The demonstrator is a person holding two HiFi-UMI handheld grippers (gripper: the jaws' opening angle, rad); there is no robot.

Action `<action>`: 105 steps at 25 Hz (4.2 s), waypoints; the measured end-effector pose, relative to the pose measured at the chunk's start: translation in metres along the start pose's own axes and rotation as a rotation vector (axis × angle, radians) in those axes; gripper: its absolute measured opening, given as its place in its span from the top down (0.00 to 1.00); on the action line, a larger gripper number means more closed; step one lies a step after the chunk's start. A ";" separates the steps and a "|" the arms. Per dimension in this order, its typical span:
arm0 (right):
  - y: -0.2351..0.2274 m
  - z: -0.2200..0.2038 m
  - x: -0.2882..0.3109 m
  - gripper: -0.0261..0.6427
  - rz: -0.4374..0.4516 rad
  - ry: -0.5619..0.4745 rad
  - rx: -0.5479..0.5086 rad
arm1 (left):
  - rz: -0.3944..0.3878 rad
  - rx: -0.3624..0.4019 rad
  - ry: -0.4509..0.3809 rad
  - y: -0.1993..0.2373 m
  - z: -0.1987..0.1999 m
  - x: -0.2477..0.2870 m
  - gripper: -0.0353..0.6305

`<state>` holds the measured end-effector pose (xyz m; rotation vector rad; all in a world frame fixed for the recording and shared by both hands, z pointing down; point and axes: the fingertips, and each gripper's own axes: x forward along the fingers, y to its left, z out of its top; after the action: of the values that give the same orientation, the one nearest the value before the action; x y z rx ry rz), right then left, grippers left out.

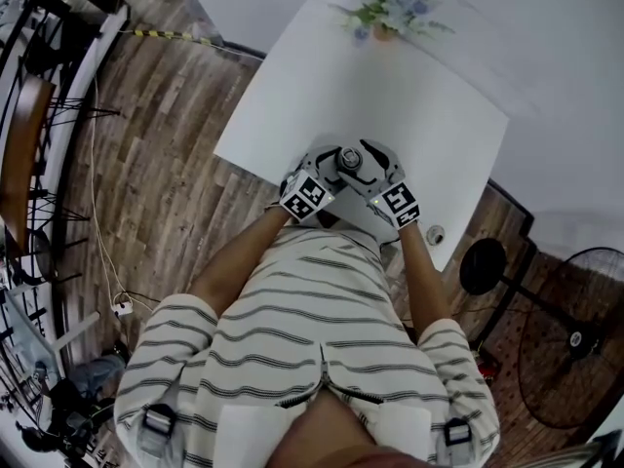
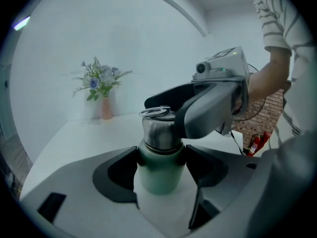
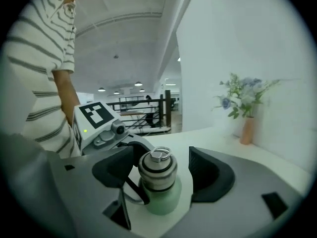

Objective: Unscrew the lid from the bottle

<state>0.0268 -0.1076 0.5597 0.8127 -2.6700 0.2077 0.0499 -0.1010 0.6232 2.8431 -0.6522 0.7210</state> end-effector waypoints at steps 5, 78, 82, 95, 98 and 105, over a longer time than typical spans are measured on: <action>0.003 0.002 0.001 0.48 -0.263 -0.025 0.019 | 0.002 -0.003 0.000 0.001 0.000 -0.001 0.49; -0.014 0.060 -0.086 0.57 -0.326 -0.255 0.250 | 0.173 -0.082 -0.211 -0.002 0.080 -0.071 0.72; -0.012 0.083 -0.106 0.57 -0.360 -0.283 0.236 | 0.232 -0.105 -0.250 -0.003 0.103 -0.086 0.80; -0.019 0.118 -0.152 0.57 -0.416 -0.328 0.237 | 0.370 -0.141 -0.339 -0.013 0.164 -0.121 0.95; -0.019 0.126 -0.156 0.57 -0.425 -0.341 0.228 | 0.386 -0.139 -0.355 -0.014 0.174 -0.126 0.95; -0.018 0.137 -0.161 0.57 -0.428 -0.355 0.217 | 0.432 -0.126 -0.351 -0.015 0.183 -0.137 0.95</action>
<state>0.1237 -0.0720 0.3741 1.5959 -2.7317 0.2685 0.0259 -0.0787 0.3965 2.7554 -1.3384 0.2067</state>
